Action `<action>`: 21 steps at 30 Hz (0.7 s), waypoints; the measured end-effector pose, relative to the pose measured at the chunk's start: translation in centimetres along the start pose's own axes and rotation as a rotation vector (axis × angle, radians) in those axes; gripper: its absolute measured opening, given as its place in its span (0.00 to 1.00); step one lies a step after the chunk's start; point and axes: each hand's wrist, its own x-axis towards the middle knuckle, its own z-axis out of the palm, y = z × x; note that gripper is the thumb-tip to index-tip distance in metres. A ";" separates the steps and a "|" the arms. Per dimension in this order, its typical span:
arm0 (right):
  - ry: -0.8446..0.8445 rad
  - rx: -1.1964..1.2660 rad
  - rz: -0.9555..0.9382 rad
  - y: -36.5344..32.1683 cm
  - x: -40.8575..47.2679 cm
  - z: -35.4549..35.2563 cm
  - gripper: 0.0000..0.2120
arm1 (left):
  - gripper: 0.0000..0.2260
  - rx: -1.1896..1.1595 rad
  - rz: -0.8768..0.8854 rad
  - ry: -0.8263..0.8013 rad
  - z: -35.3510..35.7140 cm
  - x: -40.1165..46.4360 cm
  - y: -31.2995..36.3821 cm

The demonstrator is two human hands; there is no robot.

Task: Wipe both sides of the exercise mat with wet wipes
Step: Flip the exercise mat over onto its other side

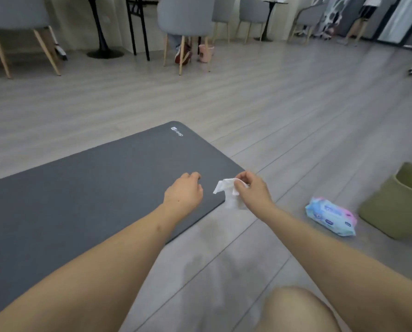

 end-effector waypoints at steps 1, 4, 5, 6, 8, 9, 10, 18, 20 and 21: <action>0.031 0.026 0.028 2.5 0.3 -1.8 0.03 | 0.18 0.012 0.024 -0.023 1.9 1.0 2.4; 0.140 0.080 0.122 10.5 0.7 -6.7 0.04 | 0.18 0.043 0.107 -0.106 8.1 3.0 9.4; 0.175 0.093 0.153 13.2 0.6 -8.2 0.04 | 0.19 0.050 0.134 -0.137 10.3 3.4 11.6; 0.204 0.101 0.182 15.8 0.3 -9.5 0.04 | 0.19 0.055 0.159 -0.164 12.4 3.7 13.5; 0.246 0.111 0.243 20.5 -0.4 -11.6 0.05 | 0.19 0.061 0.205 -0.210 16.4 4.1 17.1; 0.261 0.115 0.277 22.7 -0.7 -12.5 0.05 | 0.19 0.072 0.230 -0.231 18.2 4.2 18.6; 0.273 0.115 0.309 24.7 -1.0 -13.3 0.06 | 0.19 0.087 0.252 -0.255 20.0 4.3 19.9; 0.384 0.062 0.432 36.1 -0.6 -17.6 0.06 | 0.20 0.218 0.358 -0.386 29.9 5.2 25.2; 0.376 0.000 0.435 38.4 0.1 -17.6 0.06 | 0.20 0.239 0.364 -0.401 31.3 5.7 25.4; 0.362 -0.052 0.426 39.4 0.5 -17.4 0.08 | 0.20 0.246 0.362 -0.400 31.9 6.0 25.4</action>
